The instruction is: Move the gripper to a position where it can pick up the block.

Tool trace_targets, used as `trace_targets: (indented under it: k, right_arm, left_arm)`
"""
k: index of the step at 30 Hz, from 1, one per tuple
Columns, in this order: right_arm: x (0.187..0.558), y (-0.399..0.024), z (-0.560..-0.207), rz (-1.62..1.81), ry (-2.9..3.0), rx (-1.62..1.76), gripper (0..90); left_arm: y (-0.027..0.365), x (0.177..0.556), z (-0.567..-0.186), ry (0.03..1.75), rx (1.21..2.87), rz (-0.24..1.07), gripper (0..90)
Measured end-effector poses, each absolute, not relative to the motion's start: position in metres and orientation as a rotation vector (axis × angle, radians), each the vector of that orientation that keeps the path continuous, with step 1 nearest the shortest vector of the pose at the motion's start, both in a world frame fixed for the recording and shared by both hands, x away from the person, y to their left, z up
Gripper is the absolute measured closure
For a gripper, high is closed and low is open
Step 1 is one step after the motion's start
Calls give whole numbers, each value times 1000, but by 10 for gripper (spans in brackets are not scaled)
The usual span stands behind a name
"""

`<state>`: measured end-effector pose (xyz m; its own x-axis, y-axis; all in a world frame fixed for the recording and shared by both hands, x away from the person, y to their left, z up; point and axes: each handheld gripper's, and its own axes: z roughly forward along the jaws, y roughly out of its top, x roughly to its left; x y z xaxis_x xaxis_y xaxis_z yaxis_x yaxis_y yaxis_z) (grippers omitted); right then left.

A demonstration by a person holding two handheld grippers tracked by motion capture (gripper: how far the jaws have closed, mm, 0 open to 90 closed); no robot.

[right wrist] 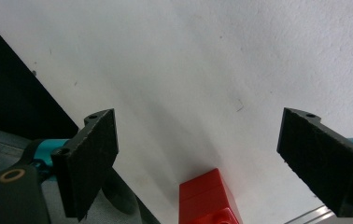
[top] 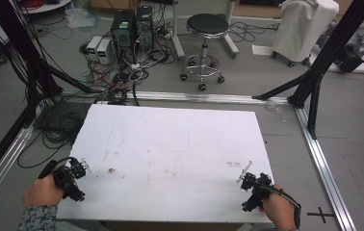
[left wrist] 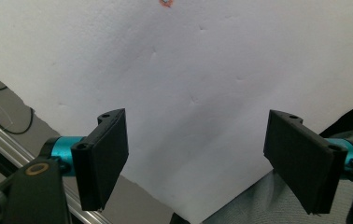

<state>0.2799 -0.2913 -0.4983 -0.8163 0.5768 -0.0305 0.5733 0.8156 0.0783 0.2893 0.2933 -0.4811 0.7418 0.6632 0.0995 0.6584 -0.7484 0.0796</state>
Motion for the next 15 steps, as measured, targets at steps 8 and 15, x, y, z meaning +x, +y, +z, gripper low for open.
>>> trace_targets:
  k: [8,15]
  right_arm:
    - [279,-292,-497,104,2942,932,119]
    - [279,-291,-497,111,2943,928,119]
  left_arm:
    - [292,289,-482,1103,2889,185,220]
    - [293,290,-482,1096,2897,164,220]
